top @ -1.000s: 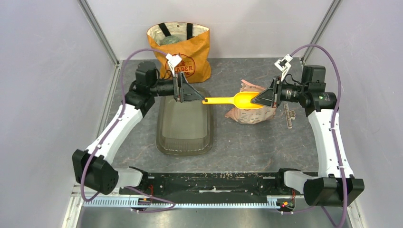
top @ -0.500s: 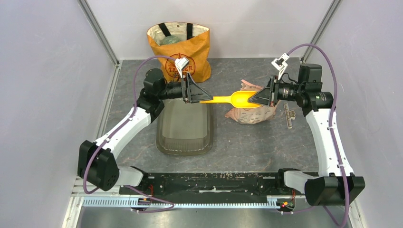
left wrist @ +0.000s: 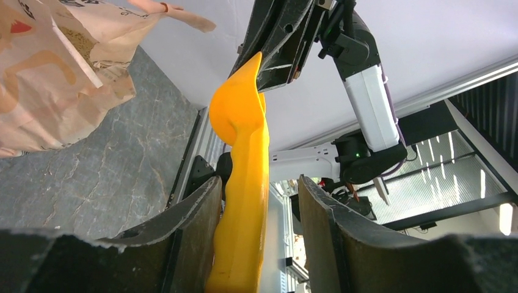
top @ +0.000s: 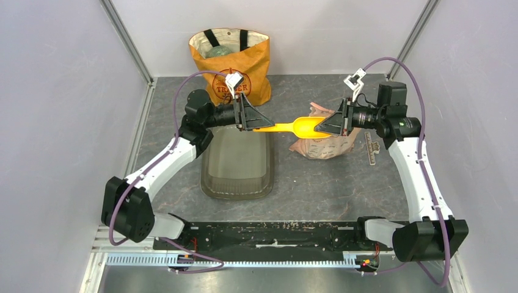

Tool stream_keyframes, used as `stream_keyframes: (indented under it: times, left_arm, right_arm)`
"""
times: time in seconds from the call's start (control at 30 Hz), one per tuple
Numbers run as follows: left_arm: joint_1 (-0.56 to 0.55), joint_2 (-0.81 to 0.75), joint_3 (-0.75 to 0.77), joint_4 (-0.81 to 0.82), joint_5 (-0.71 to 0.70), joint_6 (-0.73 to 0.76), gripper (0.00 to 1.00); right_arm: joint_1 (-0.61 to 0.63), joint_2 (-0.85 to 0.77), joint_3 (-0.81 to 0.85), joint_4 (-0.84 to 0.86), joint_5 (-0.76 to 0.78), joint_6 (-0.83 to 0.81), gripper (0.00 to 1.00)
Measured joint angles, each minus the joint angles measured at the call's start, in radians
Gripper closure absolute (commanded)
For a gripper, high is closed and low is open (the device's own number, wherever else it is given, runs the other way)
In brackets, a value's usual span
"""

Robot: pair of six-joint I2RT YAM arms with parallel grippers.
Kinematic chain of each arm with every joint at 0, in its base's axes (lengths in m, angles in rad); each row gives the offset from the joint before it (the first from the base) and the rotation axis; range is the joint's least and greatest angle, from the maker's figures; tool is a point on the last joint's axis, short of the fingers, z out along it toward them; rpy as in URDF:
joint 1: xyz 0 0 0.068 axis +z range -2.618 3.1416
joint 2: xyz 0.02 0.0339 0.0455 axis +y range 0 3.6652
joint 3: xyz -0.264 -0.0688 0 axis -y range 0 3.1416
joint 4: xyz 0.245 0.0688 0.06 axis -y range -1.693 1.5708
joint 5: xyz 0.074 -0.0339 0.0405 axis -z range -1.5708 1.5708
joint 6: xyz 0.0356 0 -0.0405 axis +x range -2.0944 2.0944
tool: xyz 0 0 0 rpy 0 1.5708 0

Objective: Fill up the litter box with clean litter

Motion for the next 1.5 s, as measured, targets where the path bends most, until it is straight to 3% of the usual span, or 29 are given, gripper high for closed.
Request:
stream_keyframes:
  times: [0.3, 0.6, 0.67, 0.8, 0.9, 0.93, 1.03, 1.13, 1.23, 1.33, 1.5]
  left_arm:
    - [-0.006, 0.022, -0.016, 0.037, -0.002, -0.024, 0.47]
    - [-0.012, 0.022, -0.032, 0.035, -0.003, -0.027, 0.59]
    - [-0.012, 0.023, -0.032, 0.035, -0.003, -0.027, 0.66]
    - [-0.012, 0.026, -0.031, 0.039, 0.005, -0.036, 0.97]
    - [-0.011, 0.027, -0.031, 0.039, 0.004, -0.039, 0.98]
    - [-0.011, 0.027, -0.031, 0.04, 0.004, -0.039, 0.98]
    - [-0.006, 0.027, -0.031, 0.04, 0.005, -0.041, 0.98]
    - [0.01, 0.027, -0.032, 0.024, 0.008, -0.04, 0.98]
    - [0.051, 0.025, -0.034, -0.002, 0.02, -0.036, 0.98]
    - [0.089, 0.009, -0.037, -0.063, 0.027, -0.002, 0.98]
    - [0.101, -0.048, -0.036, -0.222, 0.033, 0.123, 0.98]
  right_arm:
    - [0.013, 0.032, 0.0, 0.06, 0.005, 0.046, 1.0]
    - [0.033, 0.053, 0.0, 0.083, 0.002, 0.049, 1.0]
    - [0.037, 0.058, 0.0, 0.083, -0.002, 0.048, 1.0]
    - [0.039, 0.07, 0.0, 0.089, -0.013, 0.042, 1.0]
    - [0.04, 0.076, 0.0, 0.094, -0.021, 0.038, 1.0]
    - [0.039, 0.077, 0.0, 0.095, -0.022, 0.037, 0.93]
    - [0.04, 0.078, 0.002, 0.096, -0.021, 0.035, 0.44]
    - [0.037, 0.093, 0.041, 0.036, 0.0, -0.005, 0.21]
    - [0.01, 0.118, 0.138, -0.073, 0.077, -0.066, 0.1]
    - [-0.058, 0.143, 0.286, -0.238, 0.126, -0.189, 0.1]
    - [-0.294, 0.198, 0.566, -0.577, 0.126, -0.555, 0.11]
